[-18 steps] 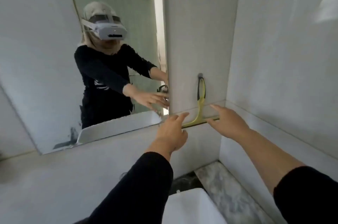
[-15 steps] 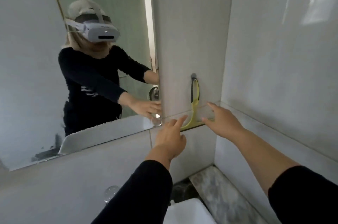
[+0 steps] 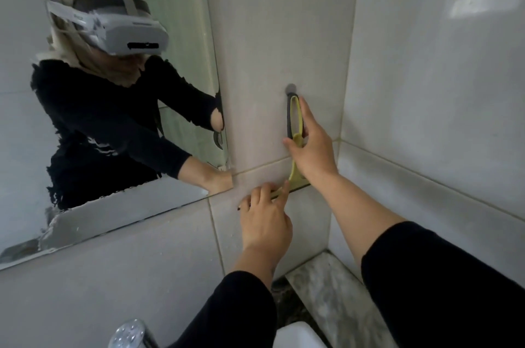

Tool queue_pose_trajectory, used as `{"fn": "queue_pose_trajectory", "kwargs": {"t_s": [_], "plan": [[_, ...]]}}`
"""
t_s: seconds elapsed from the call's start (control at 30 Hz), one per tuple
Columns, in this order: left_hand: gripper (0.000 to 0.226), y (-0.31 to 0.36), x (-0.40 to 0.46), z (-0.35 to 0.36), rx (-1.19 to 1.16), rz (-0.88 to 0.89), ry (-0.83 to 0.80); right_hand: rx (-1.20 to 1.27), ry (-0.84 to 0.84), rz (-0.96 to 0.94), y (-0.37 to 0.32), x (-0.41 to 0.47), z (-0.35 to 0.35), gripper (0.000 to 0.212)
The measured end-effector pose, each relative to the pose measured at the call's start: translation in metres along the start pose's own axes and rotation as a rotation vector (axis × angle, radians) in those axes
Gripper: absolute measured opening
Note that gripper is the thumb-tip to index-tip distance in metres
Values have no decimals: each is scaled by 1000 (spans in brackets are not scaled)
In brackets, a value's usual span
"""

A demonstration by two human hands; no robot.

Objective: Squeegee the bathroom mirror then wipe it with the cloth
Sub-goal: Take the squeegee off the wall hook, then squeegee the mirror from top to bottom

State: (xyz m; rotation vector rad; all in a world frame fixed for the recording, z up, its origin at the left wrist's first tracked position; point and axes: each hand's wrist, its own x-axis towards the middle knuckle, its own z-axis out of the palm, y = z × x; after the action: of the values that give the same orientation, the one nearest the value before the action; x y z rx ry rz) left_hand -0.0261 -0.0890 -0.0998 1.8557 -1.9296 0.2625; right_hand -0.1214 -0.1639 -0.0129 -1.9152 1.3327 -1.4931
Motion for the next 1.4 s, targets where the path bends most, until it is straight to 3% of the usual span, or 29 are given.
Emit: {"fn": "queue_pose_trajectory", "kwargs": {"t_s": [0.17, 0.43, 0.77, 0.83, 0.93, 1.0, 1.1, 1.27, 1.4], "plan": [[41, 10, -12, -3, -68, -10, 213, -45, -46, 15, -14, -2, -22, 85], [30, 31, -42, -57, -148, -59, 411, -38, -77, 108, -72, -23, -64, 85], [26, 5, -80, -201, 22, -193, 581, 293, -99, 137, -211, -60, -60, 93], [21, -9, -85, -234, 54, -182, 624, 254, -108, 89, -239, -63, -58, 96], [17, -35, -96, -282, 125, -164, 648, -188, -96, -191, -273, -67, -61, 95], [17, -53, -103, -313, 179, -136, 664, -476, -50, -571, -291, -70, -64, 82], [21, -78, -112, -356, 257, -103, 644, -613, -46, -1141, -313, -67, -59, 58], [20, -120, -118, -415, 384, 14, 676, -489, -70, -1304, -357, -54, -40, 40], [44, -145, -116, -449, 441, -12, 780, -542, 41, -1345, -399, -27, -28, 44]]}}
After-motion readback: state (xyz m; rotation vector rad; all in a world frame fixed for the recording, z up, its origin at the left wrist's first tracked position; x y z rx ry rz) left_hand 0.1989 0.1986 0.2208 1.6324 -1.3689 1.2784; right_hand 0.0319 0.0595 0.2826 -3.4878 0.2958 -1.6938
